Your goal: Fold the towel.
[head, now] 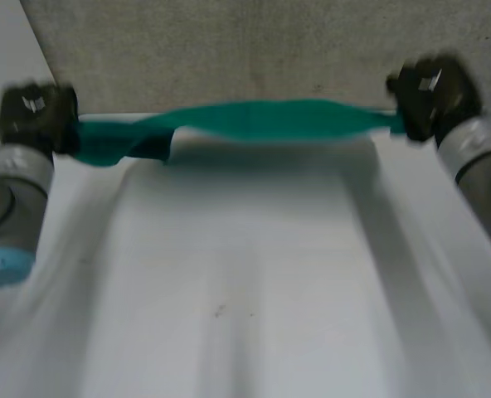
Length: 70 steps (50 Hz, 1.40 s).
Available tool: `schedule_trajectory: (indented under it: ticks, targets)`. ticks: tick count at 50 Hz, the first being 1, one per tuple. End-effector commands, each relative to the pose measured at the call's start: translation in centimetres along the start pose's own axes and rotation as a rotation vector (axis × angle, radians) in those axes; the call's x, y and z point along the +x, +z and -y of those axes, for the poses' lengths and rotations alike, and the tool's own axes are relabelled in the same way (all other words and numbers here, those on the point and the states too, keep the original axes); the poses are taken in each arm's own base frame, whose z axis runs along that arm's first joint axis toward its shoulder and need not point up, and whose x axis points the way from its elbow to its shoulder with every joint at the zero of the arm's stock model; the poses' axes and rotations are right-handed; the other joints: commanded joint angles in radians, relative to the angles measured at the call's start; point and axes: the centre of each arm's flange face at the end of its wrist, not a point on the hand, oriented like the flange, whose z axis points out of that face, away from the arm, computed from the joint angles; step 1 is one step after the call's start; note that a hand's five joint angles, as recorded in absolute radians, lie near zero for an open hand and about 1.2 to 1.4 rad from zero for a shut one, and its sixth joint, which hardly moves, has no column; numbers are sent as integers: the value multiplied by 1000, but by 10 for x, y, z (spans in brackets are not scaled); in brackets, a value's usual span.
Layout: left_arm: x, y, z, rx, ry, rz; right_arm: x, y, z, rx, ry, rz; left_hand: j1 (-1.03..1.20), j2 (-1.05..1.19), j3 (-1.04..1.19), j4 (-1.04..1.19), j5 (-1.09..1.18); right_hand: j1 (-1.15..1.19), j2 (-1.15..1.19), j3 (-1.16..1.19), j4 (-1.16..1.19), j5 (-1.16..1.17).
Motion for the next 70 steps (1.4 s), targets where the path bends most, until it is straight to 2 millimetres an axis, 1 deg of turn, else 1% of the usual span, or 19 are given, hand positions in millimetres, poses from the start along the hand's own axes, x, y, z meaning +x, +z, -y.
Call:
schedule_trajectory:
  ticks: [1, 6, 11, 16, 20, 31, 35, 36, 38, 39, 42, 45, 46, 48, 49, 52, 56, 64, 70]
  targets:
    - [18, -39, -54, -190, 6, -112, -48, -21, -64, -236, 35, 170, 263, 198, 204, 201, 218, 433, 217, 211, 203, 228]
    - [18, -56, -62, -256, 16, -149, -52, -36, -72, -320, 25, 230, 263, 198, 204, 201, 218, 433, 217, 211, 203, 228]
    - [-10, -95, -44, -412, 146, -156, -27, -80, -53, -442, -135, 321, 263, 198, 204, 201, 218, 433, 217, 211, 203, 228]
    - [-29, -133, -42, -640, 303, -257, -15, -123, -59, -616, -297, 489, 263, 198, 204, 201, 218, 433, 217, 211, 203, 228]
    - [-25, -142, -43, -674, 306, -337, -16, -131, -61, -624, -357, 542, 263, 198, 204, 201, 218, 433, 217, 211, 203, 228]
    - [-6, -92, -67, -542, 316, -384, -32, -85, -102, -622, -262, 467, 263, 198, 204, 201, 218, 433, 217, 211, 203, 228]
    - [13, -71, -71, -494, 316, -415, -37, -55, -91, -561, -289, 406, 263, 198, 204, 201, 218, 433, 217, 211, 203, 228]
    - [19, -37, -65, -424, 322, -355, -37, -55, -91, -560, -289, 405, 263, 198, 204, 201, 218, 433, 217, 211, 203, 228]
    - [18, -26, -60, -398, 330, -324, -32, -39, -81, -518, -293, 344, 263, 198, 204, 201, 218, 433, 217, 211, 203, 228]
    - [15, -1, -43, -318, 341, -247, -23, -22, -68, -465, -291, 265, 263, 198, 204, 201, 218, 433, 217, 211, 203, 228]
    - [14, 18, -22, -237, 341, -188, 11, 12, -28, -325, -274, 73, 263, 198, 204, 201, 218, 433, 217, 211, 203, 228]
    - [2, 61, 84, 165, 249, 21, 53, 38, 25, -116, -214, -143, 263, 198, 204, 201, 218, 433, 217, 211, 203, 228]
    - [-2, 64, 102, 244, 212, 56, 71, 45, 50, 1, -168, -237, 263, 198, 204, 201, 218, 433, 217, 211, 203, 228]
    - [-8, 65, 119, 317, 176, 92, 83, 46, 67, 97, -129, -302, 263, 198, 204, 201, 218, 433, 217, 211, 203, 228]
    - [-24, 63, 149, 446, 111, 165, 84, 46, 67, 98, -128, -302, 263, 198, 204, 201, 218, 433, 217, 211, 203, 228]
    - [-42, 50, 187, 606, 41, 239, 112, 34, 106, 288, -91, -429, 263, 198, 204, 201, 218, 433, 217, 211, 203, 228]
    - [-37, 47, 175, 554, 40, 214, 120, 20, 121, 354, -87, -470, 263, 198, 204, 201, 218, 433, 217, 211, 203, 228]
    - [-16, 44, 101, 332, 49, 122, 86, 26, 79, 250, -85, -329, 263, 198, 204, 201, 218, 433, 217, 211, 203, 228]
    - [0, 40, 29, 138, 23, 45, 26, 38, -1, 51, -55, -128, 263, 198, 204, 201, 218, 433, 217, 211, 203, 228]
